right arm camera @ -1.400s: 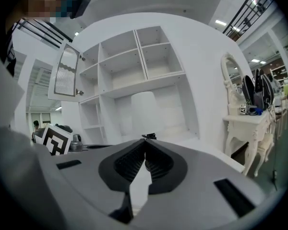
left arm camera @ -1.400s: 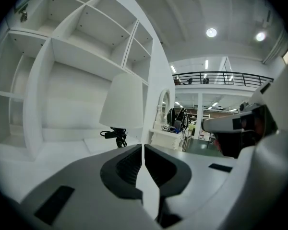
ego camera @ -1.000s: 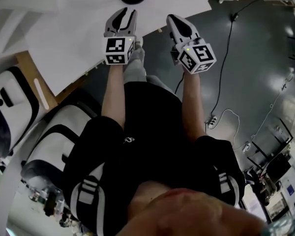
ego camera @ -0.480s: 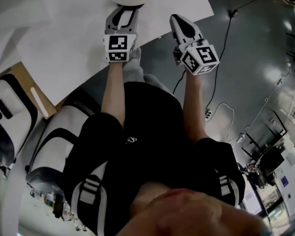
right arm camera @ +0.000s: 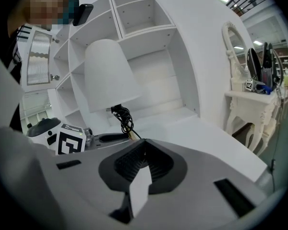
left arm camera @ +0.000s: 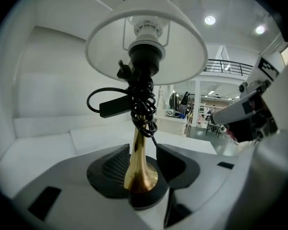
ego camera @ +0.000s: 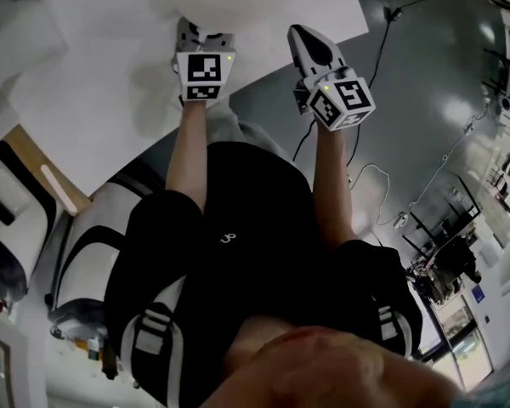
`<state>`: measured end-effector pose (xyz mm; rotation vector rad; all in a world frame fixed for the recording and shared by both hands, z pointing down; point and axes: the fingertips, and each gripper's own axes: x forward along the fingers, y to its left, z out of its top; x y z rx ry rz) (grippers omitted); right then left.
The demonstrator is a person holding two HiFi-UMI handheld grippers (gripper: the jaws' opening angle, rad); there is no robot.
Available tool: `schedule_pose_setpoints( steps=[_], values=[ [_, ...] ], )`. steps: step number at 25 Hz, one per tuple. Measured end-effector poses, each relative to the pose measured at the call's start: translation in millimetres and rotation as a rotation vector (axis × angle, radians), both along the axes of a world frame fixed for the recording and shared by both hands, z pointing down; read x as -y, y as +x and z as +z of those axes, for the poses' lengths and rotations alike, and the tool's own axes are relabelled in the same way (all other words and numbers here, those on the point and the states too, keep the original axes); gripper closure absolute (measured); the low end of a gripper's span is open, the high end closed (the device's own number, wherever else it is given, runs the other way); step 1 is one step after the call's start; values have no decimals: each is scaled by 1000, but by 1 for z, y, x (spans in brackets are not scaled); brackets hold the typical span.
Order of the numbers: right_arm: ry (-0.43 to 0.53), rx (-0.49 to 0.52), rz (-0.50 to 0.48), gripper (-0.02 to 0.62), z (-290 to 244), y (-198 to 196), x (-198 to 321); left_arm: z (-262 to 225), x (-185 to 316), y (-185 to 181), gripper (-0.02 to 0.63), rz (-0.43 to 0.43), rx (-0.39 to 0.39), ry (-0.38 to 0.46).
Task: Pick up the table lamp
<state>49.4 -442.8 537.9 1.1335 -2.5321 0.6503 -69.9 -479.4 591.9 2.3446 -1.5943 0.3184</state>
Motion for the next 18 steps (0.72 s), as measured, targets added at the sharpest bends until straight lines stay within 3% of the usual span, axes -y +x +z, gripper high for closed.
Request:
schedule_pose_setpoints(
  steps=[4, 13, 15, 18],
  values=[
    [-25, -12, -13, 577, 8, -8, 8, 1, 16, -1, 442, 7, -11, 21],
    [-50, -160, -35, 577, 34, 2, 16, 8, 32, 11, 445, 76, 38, 46],
    [-49, -200, -45, 577, 39, 0, 17, 7, 35, 10, 500, 73, 48, 46],
    [-52, -206, -59, 577, 43, -10, 21, 9, 34, 6, 508, 76, 57, 36]
  ],
)
